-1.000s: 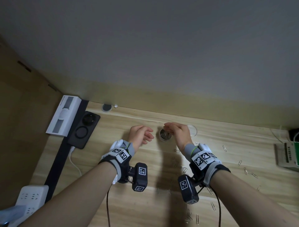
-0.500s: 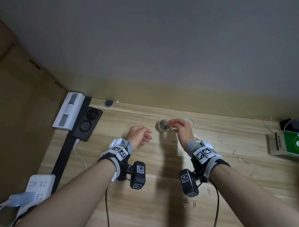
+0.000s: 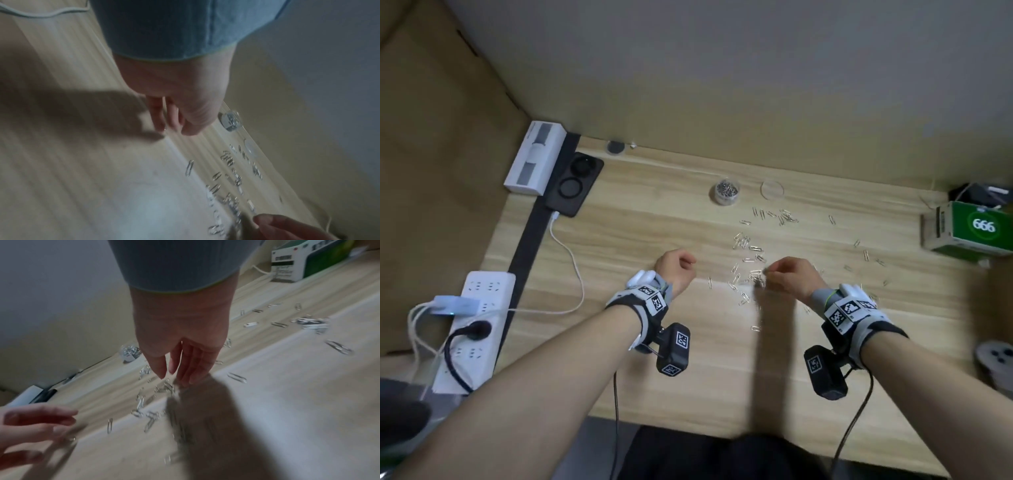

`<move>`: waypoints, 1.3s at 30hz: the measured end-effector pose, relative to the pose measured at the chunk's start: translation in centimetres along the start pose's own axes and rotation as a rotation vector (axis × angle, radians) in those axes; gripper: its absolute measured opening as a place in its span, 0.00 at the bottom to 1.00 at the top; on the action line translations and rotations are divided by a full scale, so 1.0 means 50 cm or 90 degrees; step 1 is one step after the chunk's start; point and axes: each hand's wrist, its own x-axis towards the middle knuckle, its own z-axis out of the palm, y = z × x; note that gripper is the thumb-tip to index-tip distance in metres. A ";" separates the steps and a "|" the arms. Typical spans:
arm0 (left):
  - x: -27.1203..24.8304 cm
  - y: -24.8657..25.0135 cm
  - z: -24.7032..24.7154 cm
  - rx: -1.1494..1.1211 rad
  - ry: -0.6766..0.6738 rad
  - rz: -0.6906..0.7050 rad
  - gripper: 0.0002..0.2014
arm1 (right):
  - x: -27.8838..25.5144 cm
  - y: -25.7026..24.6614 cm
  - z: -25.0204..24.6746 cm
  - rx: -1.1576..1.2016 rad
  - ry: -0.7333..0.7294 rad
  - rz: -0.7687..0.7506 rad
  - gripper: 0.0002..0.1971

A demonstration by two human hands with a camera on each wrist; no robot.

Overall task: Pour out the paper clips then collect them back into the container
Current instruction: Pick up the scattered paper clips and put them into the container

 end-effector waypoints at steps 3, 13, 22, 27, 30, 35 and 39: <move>-0.013 -0.032 -0.010 0.149 0.067 0.090 0.18 | -0.045 0.047 0.012 -0.050 0.027 -0.003 0.04; -0.044 -0.069 0.024 0.316 0.022 0.143 0.13 | -0.179 0.152 0.045 -0.158 0.142 0.033 0.16; -0.084 -0.076 0.071 0.270 0.010 0.142 0.09 | -0.170 0.153 0.063 -0.216 0.152 0.010 0.04; -0.091 -0.070 0.074 0.269 0.003 0.144 0.08 | -0.161 0.147 0.066 -0.151 0.111 -0.038 0.05; -0.100 -0.057 0.074 0.235 0.036 0.168 0.07 | -0.158 0.136 0.076 -0.094 0.073 -0.087 0.07; -0.089 -0.052 0.084 0.272 0.057 0.136 0.19 | -0.156 0.121 0.096 -0.239 0.102 -0.098 0.30; -0.072 -0.056 0.105 0.234 0.052 0.127 0.06 | -0.150 0.137 0.100 -0.259 0.085 -0.124 0.17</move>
